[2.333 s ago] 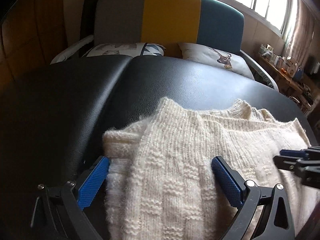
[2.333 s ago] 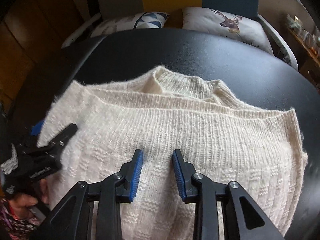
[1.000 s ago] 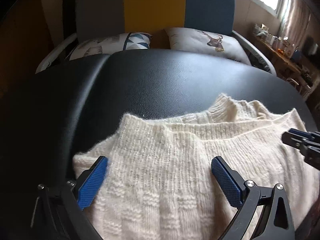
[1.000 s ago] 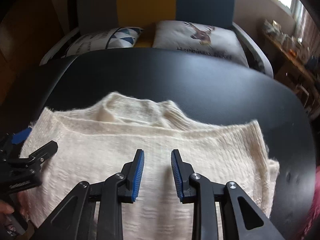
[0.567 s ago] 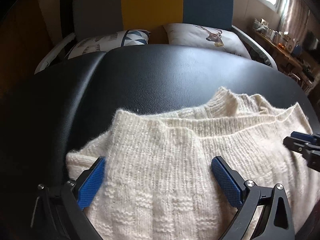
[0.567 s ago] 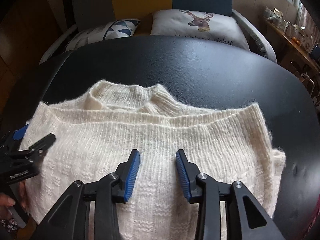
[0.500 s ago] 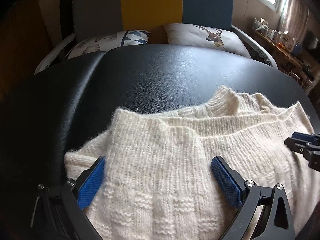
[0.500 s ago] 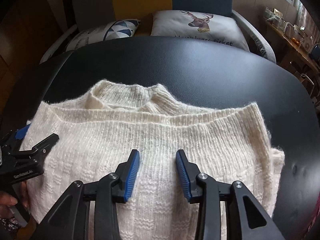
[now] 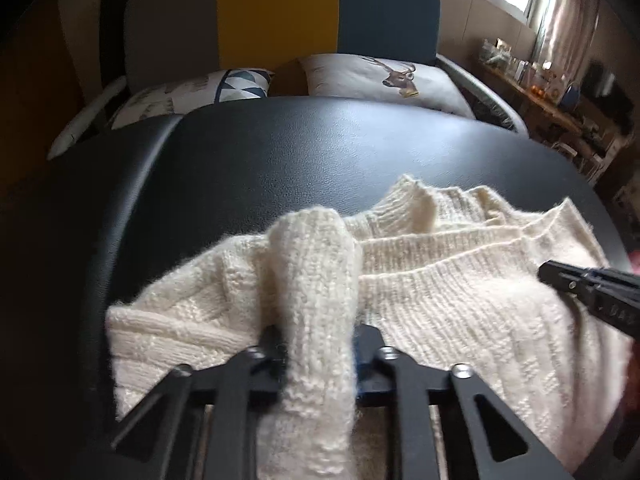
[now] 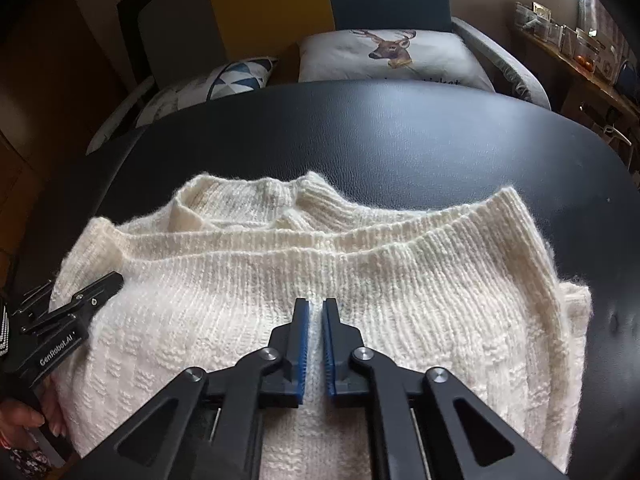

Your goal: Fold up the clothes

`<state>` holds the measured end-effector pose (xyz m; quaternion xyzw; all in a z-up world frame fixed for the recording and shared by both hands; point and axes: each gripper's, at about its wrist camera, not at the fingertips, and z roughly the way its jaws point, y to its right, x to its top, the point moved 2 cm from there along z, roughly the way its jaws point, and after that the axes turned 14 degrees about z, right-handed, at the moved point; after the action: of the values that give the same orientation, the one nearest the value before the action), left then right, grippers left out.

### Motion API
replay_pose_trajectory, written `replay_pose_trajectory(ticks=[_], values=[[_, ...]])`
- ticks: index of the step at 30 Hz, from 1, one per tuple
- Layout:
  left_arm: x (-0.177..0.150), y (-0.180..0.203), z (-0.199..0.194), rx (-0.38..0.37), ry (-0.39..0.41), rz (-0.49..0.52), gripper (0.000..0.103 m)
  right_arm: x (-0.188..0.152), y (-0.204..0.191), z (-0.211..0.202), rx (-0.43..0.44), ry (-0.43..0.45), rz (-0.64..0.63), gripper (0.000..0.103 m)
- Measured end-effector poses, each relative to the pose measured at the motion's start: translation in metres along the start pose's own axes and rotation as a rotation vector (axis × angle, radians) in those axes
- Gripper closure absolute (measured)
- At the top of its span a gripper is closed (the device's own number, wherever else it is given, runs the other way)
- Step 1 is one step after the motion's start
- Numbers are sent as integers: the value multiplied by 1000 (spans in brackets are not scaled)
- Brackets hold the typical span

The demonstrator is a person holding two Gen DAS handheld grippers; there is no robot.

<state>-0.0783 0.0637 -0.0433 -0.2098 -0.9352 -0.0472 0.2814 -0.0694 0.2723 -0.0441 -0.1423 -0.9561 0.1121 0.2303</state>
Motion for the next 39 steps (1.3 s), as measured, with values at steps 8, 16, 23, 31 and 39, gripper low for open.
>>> replay_pose_trajectory(ticks=[8,16,23,31,39], values=[[17,-8,-27,-77,72,-59,89,9,-3,-30,40,88,3,99],[41,-5,-33,-31,142,-28,89,31,-6,-37,43,150,10,100],[30,-23,3,-72,50,-113,85,39,-6,-12,8,152,6,100],[-3,-52,-30,-135,147,-194,70,29,2,11,29,70,36,93],[-8,-97,-44,-12,198,-218,48,13,-83,-9,215,28,-130,78]])
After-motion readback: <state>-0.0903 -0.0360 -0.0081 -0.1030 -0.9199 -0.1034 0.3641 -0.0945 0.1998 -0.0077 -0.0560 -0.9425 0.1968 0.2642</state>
